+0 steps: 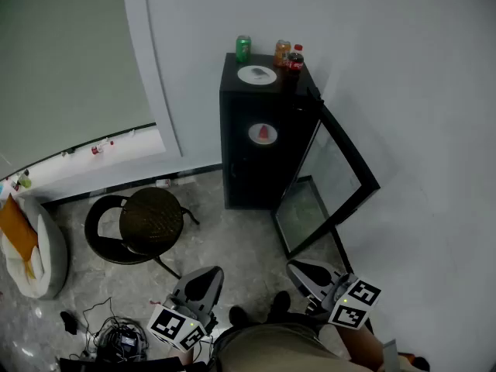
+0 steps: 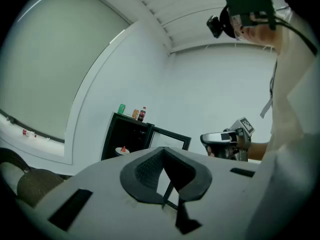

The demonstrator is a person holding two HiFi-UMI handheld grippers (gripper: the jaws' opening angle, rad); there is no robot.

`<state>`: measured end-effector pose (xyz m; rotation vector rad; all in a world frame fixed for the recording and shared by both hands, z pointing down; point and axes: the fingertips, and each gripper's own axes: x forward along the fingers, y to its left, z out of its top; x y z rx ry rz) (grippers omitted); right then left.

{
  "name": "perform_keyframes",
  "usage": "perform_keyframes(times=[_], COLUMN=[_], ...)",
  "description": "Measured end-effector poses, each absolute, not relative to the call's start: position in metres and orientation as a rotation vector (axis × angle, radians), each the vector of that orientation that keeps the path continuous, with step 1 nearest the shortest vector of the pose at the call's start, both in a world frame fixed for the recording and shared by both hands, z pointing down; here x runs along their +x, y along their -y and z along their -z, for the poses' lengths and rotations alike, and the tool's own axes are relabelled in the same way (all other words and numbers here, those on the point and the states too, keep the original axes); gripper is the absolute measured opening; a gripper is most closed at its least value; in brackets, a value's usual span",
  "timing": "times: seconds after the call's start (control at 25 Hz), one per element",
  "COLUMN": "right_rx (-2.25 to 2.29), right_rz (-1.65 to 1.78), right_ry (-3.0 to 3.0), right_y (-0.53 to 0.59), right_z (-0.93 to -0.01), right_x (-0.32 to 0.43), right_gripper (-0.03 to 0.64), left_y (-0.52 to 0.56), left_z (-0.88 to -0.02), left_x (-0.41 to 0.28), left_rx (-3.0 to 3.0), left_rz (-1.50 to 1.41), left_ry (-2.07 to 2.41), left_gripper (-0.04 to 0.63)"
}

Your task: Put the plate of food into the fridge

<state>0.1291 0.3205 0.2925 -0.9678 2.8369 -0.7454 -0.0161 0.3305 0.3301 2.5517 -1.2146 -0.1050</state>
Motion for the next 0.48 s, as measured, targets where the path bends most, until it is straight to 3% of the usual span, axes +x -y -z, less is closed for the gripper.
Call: perform_keyframes(times=[0.48], right_rx=[-0.901], right_rz=[0.668], right_ry=[-2.893], right_y=[-0.304], right_z=[-0.289], right_x=[0.166], right_gripper=[0.02], left_y=[-0.304], left_z=[-0.32], left_x=[0.033], left_rx=[2.546], left_rz=[0.052], left_ry=[1.253], left_gripper=[0.01])
